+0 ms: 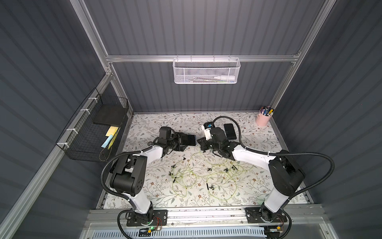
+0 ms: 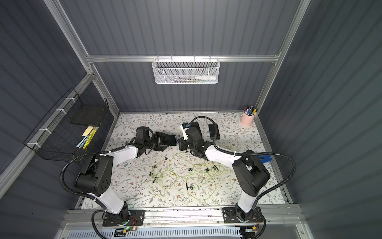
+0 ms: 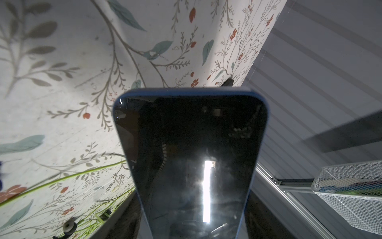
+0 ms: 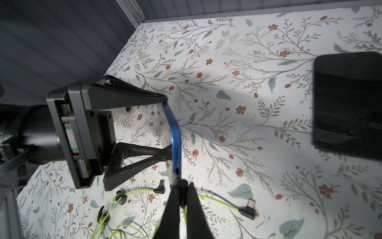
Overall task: Plug wired earphones into phones
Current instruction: Insert the wired earphone into the phone.
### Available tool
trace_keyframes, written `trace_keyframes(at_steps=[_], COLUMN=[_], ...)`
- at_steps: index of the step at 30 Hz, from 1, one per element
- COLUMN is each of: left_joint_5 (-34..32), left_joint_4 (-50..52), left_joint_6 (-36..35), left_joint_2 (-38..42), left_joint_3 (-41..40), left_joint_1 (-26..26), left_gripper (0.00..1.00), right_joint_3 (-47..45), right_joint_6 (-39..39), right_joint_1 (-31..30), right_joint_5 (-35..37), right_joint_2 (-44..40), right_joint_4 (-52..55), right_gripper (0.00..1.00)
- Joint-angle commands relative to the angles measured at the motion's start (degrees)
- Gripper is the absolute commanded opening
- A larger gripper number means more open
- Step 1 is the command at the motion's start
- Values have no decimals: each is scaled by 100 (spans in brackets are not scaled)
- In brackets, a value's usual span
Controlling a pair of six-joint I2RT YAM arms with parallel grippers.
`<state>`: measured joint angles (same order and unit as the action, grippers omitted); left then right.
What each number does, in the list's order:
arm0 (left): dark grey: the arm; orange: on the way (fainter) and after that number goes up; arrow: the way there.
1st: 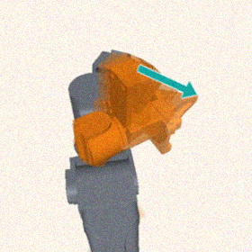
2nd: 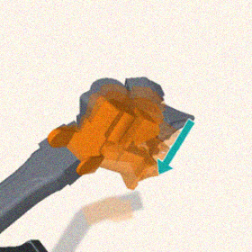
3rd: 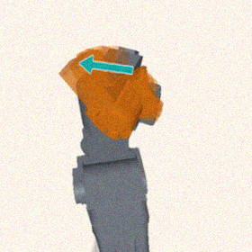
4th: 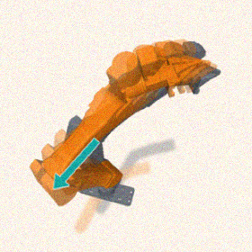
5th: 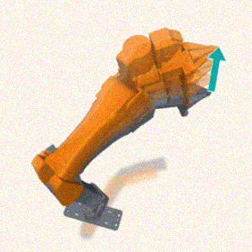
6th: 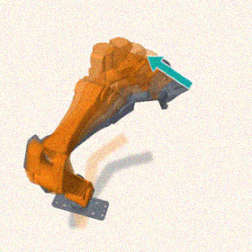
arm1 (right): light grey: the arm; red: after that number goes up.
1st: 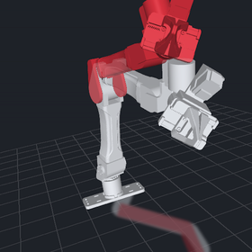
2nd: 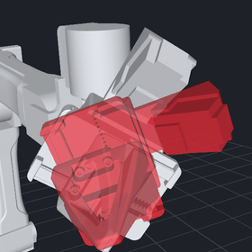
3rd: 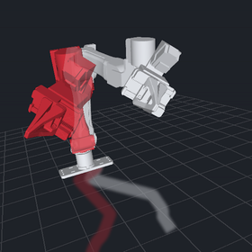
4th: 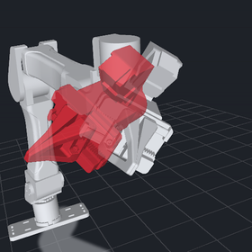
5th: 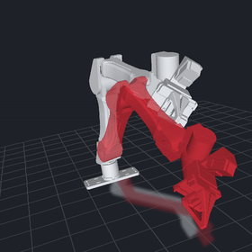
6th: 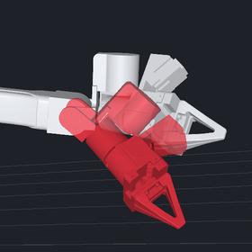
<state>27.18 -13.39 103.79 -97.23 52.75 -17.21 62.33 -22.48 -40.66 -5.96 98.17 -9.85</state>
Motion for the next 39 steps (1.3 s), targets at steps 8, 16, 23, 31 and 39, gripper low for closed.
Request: trace_keyframes(at_steps=[8,16,23,31,39], left_joint_5=[78,95,112,121,147], left_joint_4=[-304,-347,-340,-344,-401], left_joint_6=[19,27,-5,-17,1], left_joint_2=[161,161,183,222,231], left_joint_3=[-28,-40,-36,-93,-144], left_joint_1=[-28,-27,-28,-37,-37], left_gripper=[0,0,0,0,0], right_joint_3=[-3,56,118,225,270], right_joint_6=[-28,-17,-4,37,78], right_joint_1=[-3,-3,-7,-3,10], right_joint_5=[60,82,88,170,244], right_joint_2=[-36,53,122,210,228], right_joint_4=[-105,-65,-70,-48,1], right_gripper=[0,0,0,0,0])
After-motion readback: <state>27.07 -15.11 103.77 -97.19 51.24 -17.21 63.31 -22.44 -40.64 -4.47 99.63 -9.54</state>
